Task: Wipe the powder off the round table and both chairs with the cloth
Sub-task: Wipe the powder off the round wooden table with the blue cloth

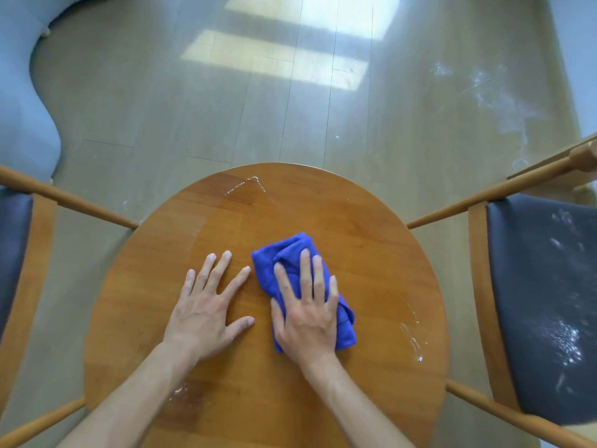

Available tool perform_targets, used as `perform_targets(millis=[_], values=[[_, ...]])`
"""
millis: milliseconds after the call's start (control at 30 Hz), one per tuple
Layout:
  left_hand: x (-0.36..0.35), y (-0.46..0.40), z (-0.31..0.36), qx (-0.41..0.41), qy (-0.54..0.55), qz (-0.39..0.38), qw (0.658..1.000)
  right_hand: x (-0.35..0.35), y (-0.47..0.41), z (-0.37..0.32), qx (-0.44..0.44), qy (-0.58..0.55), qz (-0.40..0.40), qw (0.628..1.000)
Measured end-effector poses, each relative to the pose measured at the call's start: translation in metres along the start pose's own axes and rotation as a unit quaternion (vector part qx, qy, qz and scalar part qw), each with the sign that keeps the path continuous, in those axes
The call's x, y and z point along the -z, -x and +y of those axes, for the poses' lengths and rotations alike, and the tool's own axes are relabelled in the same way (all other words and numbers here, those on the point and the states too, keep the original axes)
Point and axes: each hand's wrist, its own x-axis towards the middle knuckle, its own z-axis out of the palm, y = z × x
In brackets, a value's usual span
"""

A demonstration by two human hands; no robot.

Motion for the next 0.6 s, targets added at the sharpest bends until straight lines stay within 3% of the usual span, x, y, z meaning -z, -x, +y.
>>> perform_targets(millis=[200,300,367,467,600], values=[[0.001,0.0,-0.001,0.005,0.035,0.005,0.999,0.015,0.115,0.014,0.132,-0.02,0.003,0.991],[0.003,-0.001,0.004,0.016,0.046,-0.007,0.999,0.023,0.147,0.054,0.21,-0.031,-0.012,0.977],[0.006,-0.003,0.007,0.022,0.045,-0.015,0.999,0.028,0.152,0.09,0.217,-0.037,-0.024,0.975],[0.006,-0.001,0.008,0.021,0.049,-0.012,0.999,0.039,0.141,0.146,0.135,-0.015,-0.025,0.99],[0.0,0.003,0.005,0.006,0.034,0.001,0.999,0.038,0.094,0.182,-0.056,0.064,0.002,0.996]])
